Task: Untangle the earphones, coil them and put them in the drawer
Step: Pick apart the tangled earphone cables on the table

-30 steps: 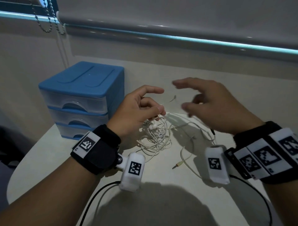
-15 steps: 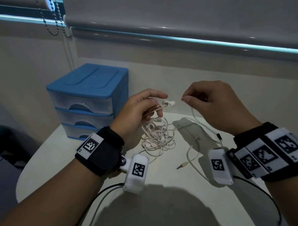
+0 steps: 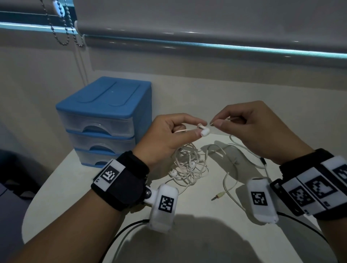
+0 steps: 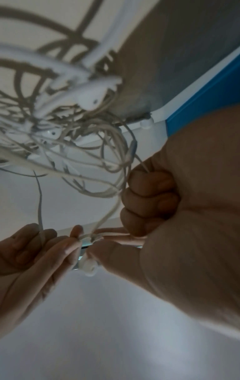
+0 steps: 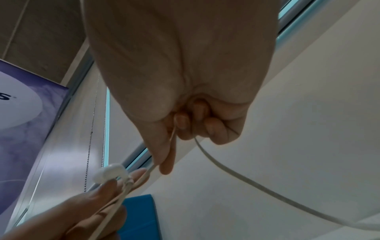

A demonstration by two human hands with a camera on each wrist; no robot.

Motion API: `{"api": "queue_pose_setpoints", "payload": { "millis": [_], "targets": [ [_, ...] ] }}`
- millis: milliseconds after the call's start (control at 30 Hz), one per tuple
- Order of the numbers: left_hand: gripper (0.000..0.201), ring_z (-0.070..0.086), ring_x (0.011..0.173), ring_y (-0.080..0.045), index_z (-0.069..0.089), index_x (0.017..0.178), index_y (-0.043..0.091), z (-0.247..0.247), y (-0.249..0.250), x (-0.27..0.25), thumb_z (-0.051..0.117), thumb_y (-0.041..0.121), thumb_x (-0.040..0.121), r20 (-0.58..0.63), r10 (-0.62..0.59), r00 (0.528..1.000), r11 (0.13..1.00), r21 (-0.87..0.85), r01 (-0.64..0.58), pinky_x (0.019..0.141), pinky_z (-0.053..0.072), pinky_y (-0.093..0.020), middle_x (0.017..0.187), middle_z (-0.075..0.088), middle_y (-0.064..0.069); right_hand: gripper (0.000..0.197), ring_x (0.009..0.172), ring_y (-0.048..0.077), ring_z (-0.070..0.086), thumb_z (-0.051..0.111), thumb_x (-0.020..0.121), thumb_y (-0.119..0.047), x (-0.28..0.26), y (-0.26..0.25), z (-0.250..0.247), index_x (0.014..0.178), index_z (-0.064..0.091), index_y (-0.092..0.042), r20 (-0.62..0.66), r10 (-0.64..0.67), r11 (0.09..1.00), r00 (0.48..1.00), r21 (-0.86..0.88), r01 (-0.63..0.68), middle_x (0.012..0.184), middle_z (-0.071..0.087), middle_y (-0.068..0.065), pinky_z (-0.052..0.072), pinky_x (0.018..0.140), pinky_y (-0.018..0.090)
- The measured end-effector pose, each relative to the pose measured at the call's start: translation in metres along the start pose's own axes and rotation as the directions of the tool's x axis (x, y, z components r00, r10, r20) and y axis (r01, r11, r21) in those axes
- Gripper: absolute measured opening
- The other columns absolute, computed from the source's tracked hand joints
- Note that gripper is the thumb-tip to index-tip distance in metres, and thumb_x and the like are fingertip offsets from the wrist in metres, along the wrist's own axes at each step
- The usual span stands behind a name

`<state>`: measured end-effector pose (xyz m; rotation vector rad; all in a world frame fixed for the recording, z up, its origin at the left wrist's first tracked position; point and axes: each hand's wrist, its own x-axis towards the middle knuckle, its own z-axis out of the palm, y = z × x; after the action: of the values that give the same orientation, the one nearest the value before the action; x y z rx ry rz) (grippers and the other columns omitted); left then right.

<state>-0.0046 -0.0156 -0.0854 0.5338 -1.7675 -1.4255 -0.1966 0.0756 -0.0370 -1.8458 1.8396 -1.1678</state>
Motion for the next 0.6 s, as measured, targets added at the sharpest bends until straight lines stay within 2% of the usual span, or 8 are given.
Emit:
{"api": "queue_pose_setpoints", "payload": {
  "millis": [100,167,233,300,367,467,533,600],
  "targets": [
    [0.011,0.027,0.052,-0.008,0.078,0.098,0.005,0.0,-0.001,0.002,0.076,0.011,0.089,-0.033,0.014,0.999,0.999,-0.041,-0.016,0.054,0.028,-0.017,0.057,0.029,-0.002,0.012,0.053,0.018,0.035,0.071,0.093,-0.021,-0.001,-0.003,0.001,0.082,0.078,-0.02,0.009,0.011,0.999,1.0,0.047,-0.011,0.055,0.044,0.013,0.031,0.056,0.023],
    [0.013,0.032,0.053,-0.006,0.076,0.096,0.0,0.0,-0.001,0.002,0.074,0.011,0.089,-0.071,0.03,0.997,0.999,-0.037,-0.033,0.056,0.031,-0.015,0.061,0.035,-0.006,0.014,0.068,0.028,0.048,0.071,0.091,-0.021,-0.001,-0.004,0.001,0.079,0.077,-0.022,0.028,0.033,0.999,0.999,0.027,-0.033,0.076,0.058,0.02,0.036,0.066,0.029],
    [0.015,0.039,0.052,-0.001,0.074,0.096,-0.003,0.0,-0.002,0.003,0.071,0.011,0.092,-0.075,0.032,0.997,0.999,-0.002,-0.033,0.055,0.033,-0.011,0.064,0.05,-0.002,0.017,0.087,0.015,0.059,0.071,0.089,-0.019,-0.001,-0.004,0.002,0.074,0.076,-0.025,0.044,0.067,0.998,0.997,-0.015,-0.067,0.094,0.064,0.005,0.039,0.08,0.027],
    [0.013,0.038,0.049,-0.001,0.074,0.096,-0.002,0.0,-0.003,0.004,0.068,0.01,0.094,-0.069,0.007,0.998,1.0,-0.012,-0.008,0.05,0.032,-0.011,0.063,0.054,0.007,0.018,0.109,0.003,0.057,0.072,0.087,-0.019,-0.001,-0.007,0.004,0.072,0.076,-0.029,0.059,0.093,0.995,0.994,-0.038,-0.09,0.109,0.064,-0.01,0.037,0.093,0.027],
    [0.012,0.035,0.048,-0.006,0.074,0.095,0.0,0.0,-0.005,0.005,0.067,0.01,0.094,-0.083,-0.017,0.996,0.999,-0.041,0.014,0.047,0.03,-0.015,0.065,0.054,0.003,0.013,0.118,0.0,0.054,0.074,0.086,-0.023,-0.001,-0.009,0.006,0.077,0.077,-0.031,0.075,0.088,0.996,0.993,-0.032,-0.086,0.118,0.064,-0.018,0.037,0.097,0.027],
    [0.01,0.037,0.047,-0.008,0.074,0.091,0.003,0.0,-0.005,0.005,0.068,0.01,0.094,-0.098,-0.008,0.995,0.999,-0.048,0.004,0.045,0.032,-0.016,0.069,0.058,-0.004,0.01,0.108,0.009,0.067,0.075,0.087,-0.032,-0.001,-0.014,0.012,0.085,0.078,-0.023,0.132,0.067,0.993,0.989,0.085,-0.079,0.106,0.075,-0.007,0.048,0.097,0.034],
    [0.011,0.039,0.046,-0.008,0.074,0.089,0.004,0.001,-0.004,0.005,0.067,0.01,0.095,-0.103,-0.007,0.995,0.999,-0.054,0.001,0.044,0.032,-0.016,0.069,0.06,-0.004,0.013,0.103,0.024,0.072,0.075,0.089,-0.026,0.001,-0.013,0.02,0.084,0.077,-0.014,0.109,0.062,0.984,0.992,0.158,-0.079,0.092,0.078,0.004,0.053,0.1,0.047],
    [0.017,0.041,0.046,-0.01,0.074,0.088,0.004,0.001,-0.005,0.005,0.062,0.01,0.098,-0.106,-0.03,0.994,0.994,-0.105,0.019,0.043,0.028,-0.019,0.07,0.062,-0.004,0.012,0.095,0.028,0.074,0.074,0.09,-0.015,0.003,-0.01,0.025,0.081,0.075,-0.007,0.062,0.064,0.97,0.996,0.23,-0.077,0.087,0.078,0.01,0.053,0.1,0.051]
  ]
}}
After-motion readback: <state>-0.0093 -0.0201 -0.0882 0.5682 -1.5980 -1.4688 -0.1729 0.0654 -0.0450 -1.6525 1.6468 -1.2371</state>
